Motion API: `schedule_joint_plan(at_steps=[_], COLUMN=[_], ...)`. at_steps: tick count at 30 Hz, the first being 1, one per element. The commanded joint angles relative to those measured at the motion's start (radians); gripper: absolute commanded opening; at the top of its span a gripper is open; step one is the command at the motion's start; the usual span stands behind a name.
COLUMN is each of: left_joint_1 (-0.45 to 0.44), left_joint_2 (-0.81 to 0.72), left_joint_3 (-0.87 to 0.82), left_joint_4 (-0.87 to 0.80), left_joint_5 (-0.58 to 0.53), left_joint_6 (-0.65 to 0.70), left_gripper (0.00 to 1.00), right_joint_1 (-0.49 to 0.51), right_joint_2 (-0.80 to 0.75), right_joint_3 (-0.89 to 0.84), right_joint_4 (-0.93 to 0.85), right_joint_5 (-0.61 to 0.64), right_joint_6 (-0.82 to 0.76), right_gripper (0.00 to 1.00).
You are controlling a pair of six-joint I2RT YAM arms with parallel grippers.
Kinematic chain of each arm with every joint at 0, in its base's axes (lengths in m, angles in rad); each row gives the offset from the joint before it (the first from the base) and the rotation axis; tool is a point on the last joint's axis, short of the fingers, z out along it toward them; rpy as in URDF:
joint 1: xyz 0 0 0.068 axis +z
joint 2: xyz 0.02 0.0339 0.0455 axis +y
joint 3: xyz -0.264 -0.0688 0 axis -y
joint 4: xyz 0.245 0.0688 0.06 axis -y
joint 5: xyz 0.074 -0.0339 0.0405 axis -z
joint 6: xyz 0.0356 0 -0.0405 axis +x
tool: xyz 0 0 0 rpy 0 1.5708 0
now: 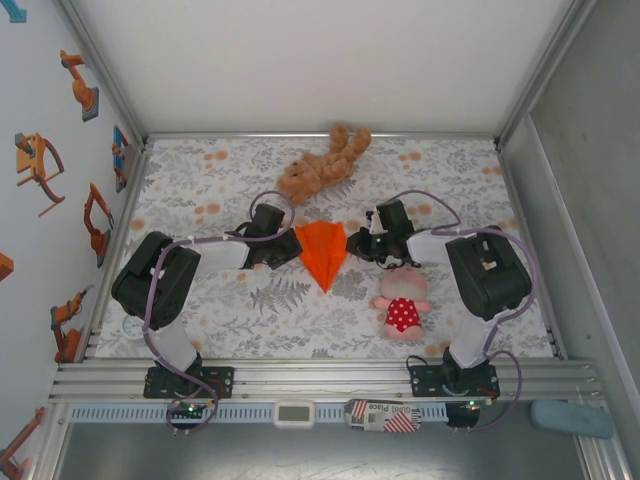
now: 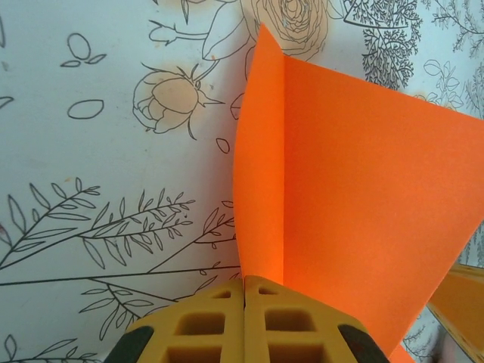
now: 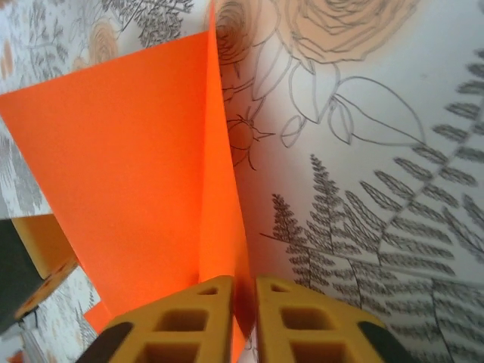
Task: Fold a paper plane with a square sheet of paper (pick it up from the middle)
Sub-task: Turn over the paper plane at the center of the table, then move the paper plane to the center of the table.
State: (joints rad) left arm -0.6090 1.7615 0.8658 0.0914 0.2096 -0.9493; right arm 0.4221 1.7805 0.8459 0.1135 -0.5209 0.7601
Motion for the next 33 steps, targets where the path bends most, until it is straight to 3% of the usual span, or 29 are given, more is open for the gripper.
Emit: schedule_joint_plan(at_steps=[1,4,10,33], left_joint_1=[-0.009,-0.011,-0.013,-0.015], left_joint_2=[0.003,0.004,0.002,-0.038], left_joint_3=[0.013,0.022,0.027,0.036], left_joint_4=[0.01,0.013,0.015,-0.016], left_joint_5=[0.026,0.035,0.04,0.076], left_joint_6=[0.022,0.023,0.022,0.009], left_gripper=[0.06,0.06,0.06,0.07], right_joint_1=[-0.003,0.007,0.094,0.294], right_joint_2=[-0.107,-0.162,-0.197,0.019], right_joint_3=[0.037,0.038,0.049,0.218], right_joint_4=[-0.095,-0.156,-0.25,-0.338], right_joint_5=[0.044,0.07,0.13,0.174], right_joint_6=[-0.07,-0.102,-0.154,-0.211], right_gripper=[0.25,0.36,0.44,0.49])
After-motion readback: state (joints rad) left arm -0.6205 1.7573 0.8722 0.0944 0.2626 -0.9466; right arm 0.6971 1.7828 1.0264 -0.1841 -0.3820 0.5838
